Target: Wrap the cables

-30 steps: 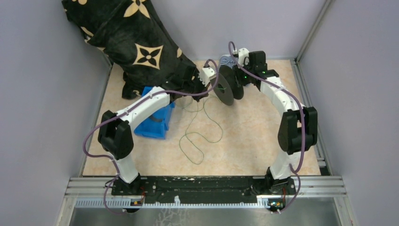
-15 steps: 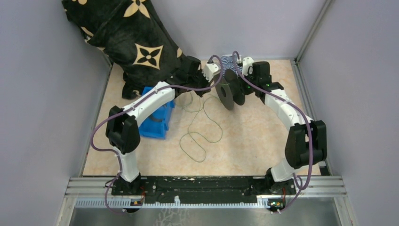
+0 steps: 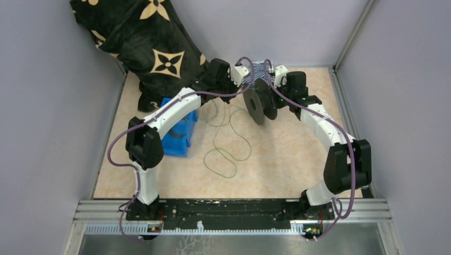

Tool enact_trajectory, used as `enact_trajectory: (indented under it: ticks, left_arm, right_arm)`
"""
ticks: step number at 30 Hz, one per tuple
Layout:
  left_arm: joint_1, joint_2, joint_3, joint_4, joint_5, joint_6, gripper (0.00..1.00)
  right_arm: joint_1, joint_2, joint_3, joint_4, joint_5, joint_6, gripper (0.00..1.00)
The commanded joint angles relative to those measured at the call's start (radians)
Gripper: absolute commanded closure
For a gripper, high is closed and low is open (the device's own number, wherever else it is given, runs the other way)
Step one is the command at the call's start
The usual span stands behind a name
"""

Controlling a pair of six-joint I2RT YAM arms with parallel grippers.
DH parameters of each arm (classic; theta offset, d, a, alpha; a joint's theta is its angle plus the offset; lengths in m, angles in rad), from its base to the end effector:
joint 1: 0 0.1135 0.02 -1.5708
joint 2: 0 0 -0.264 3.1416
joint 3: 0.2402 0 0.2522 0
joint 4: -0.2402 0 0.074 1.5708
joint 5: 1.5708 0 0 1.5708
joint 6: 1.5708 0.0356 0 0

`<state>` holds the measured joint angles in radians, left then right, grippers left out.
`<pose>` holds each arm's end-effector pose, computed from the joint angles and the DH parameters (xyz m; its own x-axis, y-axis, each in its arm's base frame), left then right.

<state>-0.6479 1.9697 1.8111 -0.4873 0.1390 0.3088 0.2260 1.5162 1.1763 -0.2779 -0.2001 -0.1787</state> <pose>0.3647 -0.2822 0.3116 -0.2488 0.5658 -0.7861 0.7993 0.5783 0.1632 0.3349 0.0843 0.2889 -0.4884 -0.2910 -0.8226 -0.4718 0.8811 -0.0316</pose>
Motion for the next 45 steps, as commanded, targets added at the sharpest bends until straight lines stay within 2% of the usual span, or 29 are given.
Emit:
enact_trajectory:
  ticks: [1,10,23,28,34,39,45]
  left_arm:
    - [0.002,0.023,0.044,-0.028,-0.020,-0.002,1.00]
    - [0.002,0.022,0.052,-0.028,0.000,-0.012,1.00]
    - [0.002,0.041,0.087,-0.041,0.019,-0.024,0.98]
    - [0.002,0.042,0.095,-0.046,0.032,-0.027,0.98]
    - [0.002,0.036,0.094,-0.046,0.057,-0.038,0.97]
    - [0.002,0.027,0.083,-0.048,0.075,-0.045,0.97]
    - [0.001,0.011,0.059,-0.048,0.085,-0.047,0.96]
  right_arm:
    - [0.003,-0.061,0.012,0.022,-0.030,0.015,0.78]
    - [0.003,-0.065,0.020,0.005,-0.015,0.013,0.68]
    - [-0.002,-0.086,0.026,-0.011,0.005,0.008,0.64]
    - [-0.001,-0.090,0.021,-0.030,0.013,0.010,0.71]
    - [-0.001,-0.121,-0.010,-0.041,0.045,0.007,0.74]
    - [-0.001,-0.150,-0.041,-0.057,0.061,0.008,0.83]
    - [0.001,-0.195,-0.088,-0.059,0.093,0.011,0.88]
